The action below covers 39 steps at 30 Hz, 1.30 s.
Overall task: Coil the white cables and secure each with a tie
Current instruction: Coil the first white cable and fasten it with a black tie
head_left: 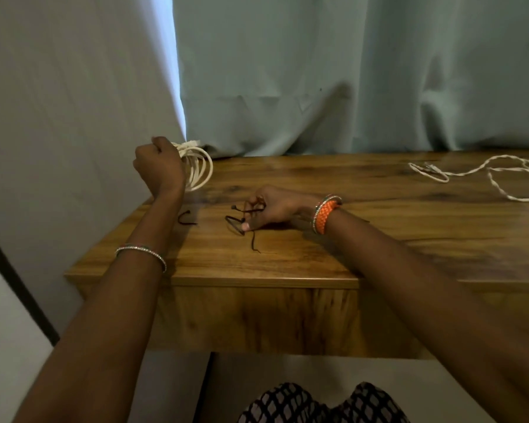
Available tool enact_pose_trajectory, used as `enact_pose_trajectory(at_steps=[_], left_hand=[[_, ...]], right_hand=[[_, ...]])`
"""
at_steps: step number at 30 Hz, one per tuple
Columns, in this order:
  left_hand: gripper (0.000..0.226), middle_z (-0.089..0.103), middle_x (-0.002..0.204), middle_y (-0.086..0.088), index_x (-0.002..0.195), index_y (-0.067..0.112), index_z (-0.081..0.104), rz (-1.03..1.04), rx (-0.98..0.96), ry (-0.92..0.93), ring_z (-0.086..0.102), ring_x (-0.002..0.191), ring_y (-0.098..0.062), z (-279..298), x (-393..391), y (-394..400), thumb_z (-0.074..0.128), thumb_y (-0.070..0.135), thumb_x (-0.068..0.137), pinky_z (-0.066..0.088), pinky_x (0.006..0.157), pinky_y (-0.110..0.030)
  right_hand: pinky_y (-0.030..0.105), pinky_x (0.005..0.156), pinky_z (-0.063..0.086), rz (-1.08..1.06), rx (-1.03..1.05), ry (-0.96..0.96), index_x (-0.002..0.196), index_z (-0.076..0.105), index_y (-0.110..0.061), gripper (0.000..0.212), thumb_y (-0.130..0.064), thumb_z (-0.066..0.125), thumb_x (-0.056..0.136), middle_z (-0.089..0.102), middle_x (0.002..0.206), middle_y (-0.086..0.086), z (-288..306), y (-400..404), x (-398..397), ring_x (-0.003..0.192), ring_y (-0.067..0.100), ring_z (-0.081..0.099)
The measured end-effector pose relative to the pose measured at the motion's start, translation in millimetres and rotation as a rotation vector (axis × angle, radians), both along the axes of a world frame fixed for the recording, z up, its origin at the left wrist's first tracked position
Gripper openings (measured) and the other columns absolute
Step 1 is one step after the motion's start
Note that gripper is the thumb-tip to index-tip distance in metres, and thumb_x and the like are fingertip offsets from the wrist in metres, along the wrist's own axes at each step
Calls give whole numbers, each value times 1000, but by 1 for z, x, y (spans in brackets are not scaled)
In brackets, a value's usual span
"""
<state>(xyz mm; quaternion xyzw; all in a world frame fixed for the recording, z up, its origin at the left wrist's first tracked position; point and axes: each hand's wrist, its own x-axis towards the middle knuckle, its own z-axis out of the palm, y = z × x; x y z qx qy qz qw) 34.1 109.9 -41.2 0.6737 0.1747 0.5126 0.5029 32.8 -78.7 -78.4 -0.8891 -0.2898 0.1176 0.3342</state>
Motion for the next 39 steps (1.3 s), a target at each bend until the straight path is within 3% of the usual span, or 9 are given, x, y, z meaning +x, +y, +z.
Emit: enact_pose_trajectory(at_steps=[3,9,13,17,22,26,31,35,39], left_hand=[[41,64,93,-32,86,-19,57,35,15,-21,58,93,-41,0,-8,19,36,15,97,38,76,-40],[44,64,84,-35,80,-18,60,77,39,-8,62,81,-42,-9,-7,49,38,16,95,42,70,-41],[44,65,87,-34,83,-18,61,54,20,18,62,84,-41,-9,-3,52,38,17,96,42,71,-41],[43,64,92,-33,87,-18,61,17,-6,65,61,88,-41,-7,9,37,37,18,96,41,71,-40],[41,62,103,-33,97,-17,60,-55,-5,80,58,99,-42,10,32,-22,37,17,96,41,78,-40],[42,63,100,-34,96,-17,61,-136,73,51,59,98,-43,18,54,-80,37,16,96,41,81,-41],[38,64,85,-33,78,-16,59,-288,191,-57,60,81,-40,9,68,-146,37,10,95,34,67,-39],[23,62,100,-24,103,-8,54,-403,231,-103,56,92,-31,6,71,-172,38,6,94,34,73,-31],[24,54,89,-10,110,-5,50,-494,224,-114,49,77,-17,4,65,-182,37,2,91,32,64,-19]], right_hand=[[30,72,43,-84,4,-77,82,64,-15,18,-26,77,76,62,81,0,0,28,17,80,15,55],[29,71,46,-148,86,-110,80,60,-16,16,-21,75,78,63,86,5,-1,84,49,83,18,57],[26,65,47,-166,401,-11,96,64,-11,12,-19,64,86,66,89,3,4,89,51,80,14,60],[18,71,39,-291,552,-420,102,72,-8,23,-21,53,95,72,100,6,20,64,45,88,9,60],[30,65,49,-299,451,-481,70,69,-24,25,-22,57,92,61,55,-3,33,17,26,56,11,57],[31,57,53,-456,375,-506,57,70,-9,29,-23,64,82,57,43,-2,31,-21,18,42,10,56],[33,60,51,-606,352,-387,64,73,-5,22,-21,66,77,54,42,-2,30,-58,30,44,12,52],[24,50,39,-677,484,-391,55,60,-9,25,-15,62,78,54,52,3,28,-69,42,53,21,53],[23,49,34,-714,696,-395,58,64,-4,24,-3,54,80,53,52,5,19,-63,49,54,23,51]])
